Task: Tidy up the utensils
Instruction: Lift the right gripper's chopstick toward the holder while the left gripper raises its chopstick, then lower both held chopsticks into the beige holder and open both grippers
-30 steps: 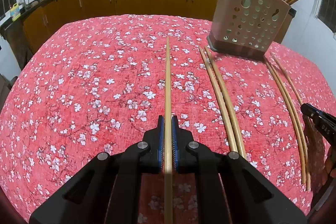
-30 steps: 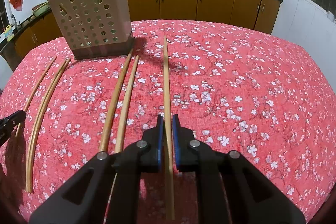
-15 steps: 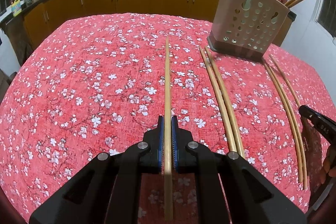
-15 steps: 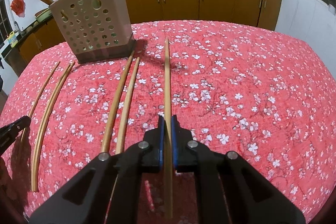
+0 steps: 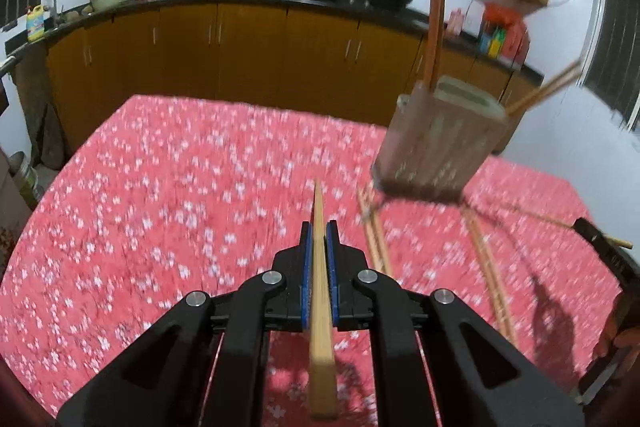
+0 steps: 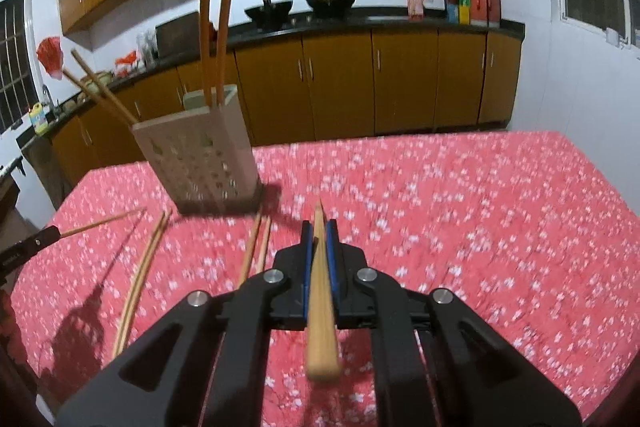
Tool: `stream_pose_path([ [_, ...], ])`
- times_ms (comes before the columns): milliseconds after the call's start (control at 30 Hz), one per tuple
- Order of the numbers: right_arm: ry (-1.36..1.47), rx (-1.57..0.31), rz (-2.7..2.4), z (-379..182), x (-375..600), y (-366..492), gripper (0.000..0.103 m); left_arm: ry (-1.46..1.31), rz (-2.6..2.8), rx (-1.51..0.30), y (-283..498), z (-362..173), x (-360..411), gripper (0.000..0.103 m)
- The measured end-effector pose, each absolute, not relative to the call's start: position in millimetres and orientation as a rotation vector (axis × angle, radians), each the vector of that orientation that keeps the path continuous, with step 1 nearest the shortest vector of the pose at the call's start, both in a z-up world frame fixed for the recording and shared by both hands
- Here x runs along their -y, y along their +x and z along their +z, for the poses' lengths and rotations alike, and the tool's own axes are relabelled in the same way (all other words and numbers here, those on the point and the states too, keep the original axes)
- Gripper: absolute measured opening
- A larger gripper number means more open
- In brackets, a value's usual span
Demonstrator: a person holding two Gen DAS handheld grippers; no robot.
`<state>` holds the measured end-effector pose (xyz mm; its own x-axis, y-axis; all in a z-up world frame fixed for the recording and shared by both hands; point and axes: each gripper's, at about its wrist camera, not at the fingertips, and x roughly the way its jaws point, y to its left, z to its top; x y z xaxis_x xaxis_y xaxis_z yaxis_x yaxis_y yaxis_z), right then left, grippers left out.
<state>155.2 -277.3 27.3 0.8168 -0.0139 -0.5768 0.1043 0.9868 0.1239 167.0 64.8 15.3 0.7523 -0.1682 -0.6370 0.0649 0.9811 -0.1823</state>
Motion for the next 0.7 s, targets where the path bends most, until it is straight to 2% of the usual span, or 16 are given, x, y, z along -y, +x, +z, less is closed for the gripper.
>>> stream_pose_path([
  [400,0.145,-0.495,-0.058,68,274,158,0.008,-0.169,-0.161,-0.59,175,64,-61,0.008],
  [700,0.234,-0.336,0.104,154,274,154,0.008,-0.162,-0.234,-0.46,177,123,-48,0.007],
])
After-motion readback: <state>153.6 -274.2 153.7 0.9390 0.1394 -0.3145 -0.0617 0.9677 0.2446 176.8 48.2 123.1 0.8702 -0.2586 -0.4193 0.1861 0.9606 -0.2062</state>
